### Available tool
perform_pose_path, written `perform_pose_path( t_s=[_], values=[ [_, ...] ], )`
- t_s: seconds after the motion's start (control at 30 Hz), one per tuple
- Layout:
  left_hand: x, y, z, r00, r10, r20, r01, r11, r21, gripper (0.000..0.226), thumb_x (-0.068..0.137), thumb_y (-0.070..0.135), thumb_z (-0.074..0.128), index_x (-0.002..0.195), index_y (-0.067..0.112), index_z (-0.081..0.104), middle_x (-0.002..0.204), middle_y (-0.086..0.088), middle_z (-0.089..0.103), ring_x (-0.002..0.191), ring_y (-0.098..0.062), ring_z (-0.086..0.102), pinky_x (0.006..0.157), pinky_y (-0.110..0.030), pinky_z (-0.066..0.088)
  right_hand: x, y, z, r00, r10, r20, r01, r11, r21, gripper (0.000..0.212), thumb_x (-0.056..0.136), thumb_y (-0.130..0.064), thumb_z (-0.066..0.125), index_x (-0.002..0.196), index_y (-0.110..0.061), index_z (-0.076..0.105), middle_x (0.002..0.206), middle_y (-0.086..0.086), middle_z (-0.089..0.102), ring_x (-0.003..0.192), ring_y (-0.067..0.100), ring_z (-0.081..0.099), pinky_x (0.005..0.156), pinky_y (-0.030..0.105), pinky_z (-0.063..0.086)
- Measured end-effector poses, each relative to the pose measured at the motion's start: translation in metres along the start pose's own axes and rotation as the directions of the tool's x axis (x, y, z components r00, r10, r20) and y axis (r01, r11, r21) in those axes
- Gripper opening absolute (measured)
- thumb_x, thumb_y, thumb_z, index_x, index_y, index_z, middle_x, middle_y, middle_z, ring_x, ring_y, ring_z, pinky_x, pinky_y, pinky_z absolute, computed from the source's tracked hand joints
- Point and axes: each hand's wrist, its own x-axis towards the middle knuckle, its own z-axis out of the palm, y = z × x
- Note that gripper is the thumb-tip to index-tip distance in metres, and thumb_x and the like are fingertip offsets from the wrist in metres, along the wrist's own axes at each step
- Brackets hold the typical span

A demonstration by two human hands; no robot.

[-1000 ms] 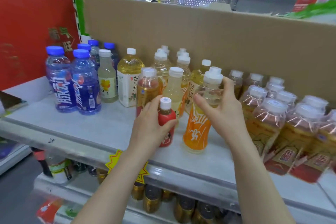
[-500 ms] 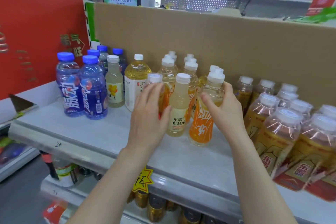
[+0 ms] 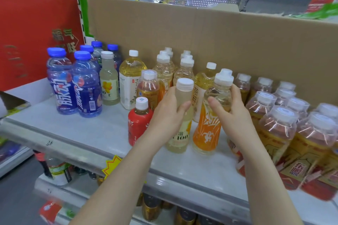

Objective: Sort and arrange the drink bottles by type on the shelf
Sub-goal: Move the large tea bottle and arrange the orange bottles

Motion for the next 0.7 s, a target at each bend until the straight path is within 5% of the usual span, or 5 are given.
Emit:
perform_pose_path(
  t_s=[0.17,0.3,0.4,0.53,0.7],
  values=[
    [-0.040,-0.005,-0.028,1.000,0.025,0.010,-0.024,0.997,-0.071,0.036,0.098,0.039,0.056,0.132,0.033,0.047,0.128,0.014,0.060,0.120,-0.008,0.057,0.100,-0.042,0.049,0.010,0.000,0.016,0.999,-0.022,0.031,0.019,0.996,0.085,0.058,0.097,-0.046,0.062,0.149,-0.036,0.038,0.137,-0.019,0.058,0.126,0.000,0.055,0.111,0.043,0.046],
    [-0.047,-0.010,-0.040,0.997,-0.038,-0.064,0.033,0.996,-0.080,0.038,0.093,0.043,0.059,0.130,0.037,0.050,0.124,0.019,0.063,0.115,-0.004,0.059,0.097,-0.040,0.051,0.029,-0.007,0.050,0.998,-0.046,0.050,0.044,0.998,0.051,0.076,0.095,-0.055,0.060,0.159,-0.031,0.028,0.161,-0.004,0.039,0.148,0.015,0.036,0.121,0.045,0.032],
    [-0.051,-0.013,-0.035,0.994,-0.070,-0.084,0.062,0.994,-0.086,0.047,0.086,0.044,0.066,0.129,0.037,0.049,0.119,0.021,0.063,0.111,0.001,0.059,0.092,-0.032,0.050,0.040,-0.011,0.069,0.998,-0.024,0.058,0.022,0.999,0.035,0.074,0.099,-0.049,0.059,0.161,-0.030,0.022,0.163,0.000,0.030,0.149,0.015,0.032,0.110,0.026,0.025],
    [-0.060,-0.021,-0.024,0.995,-0.022,-0.097,0.024,1.000,0.020,0.074,0.076,0.036,0.081,0.139,0.037,0.041,0.131,0.020,0.057,0.121,0.000,0.054,0.100,-0.027,0.045,0.045,-0.010,0.074,0.998,-0.019,0.066,0.017,0.999,0.033,0.074,0.098,-0.050,0.059,0.160,-0.033,0.022,0.160,-0.001,0.031,0.146,0.014,0.033,0.103,0.024,0.025],
    [-0.070,-0.020,-0.023,0.981,-0.041,-0.189,0.020,0.993,-0.113,0.070,0.074,0.032,0.083,0.131,0.045,0.046,0.122,0.022,0.063,0.112,0.004,0.059,0.097,-0.030,0.050,0.044,-0.007,0.073,0.997,-0.060,0.045,0.060,0.998,0.000,0.073,0.097,-0.051,0.060,0.158,-0.028,0.026,0.157,-0.001,0.035,0.142,0.013,0.037,0.105,0.027,0.031]
  ],
)
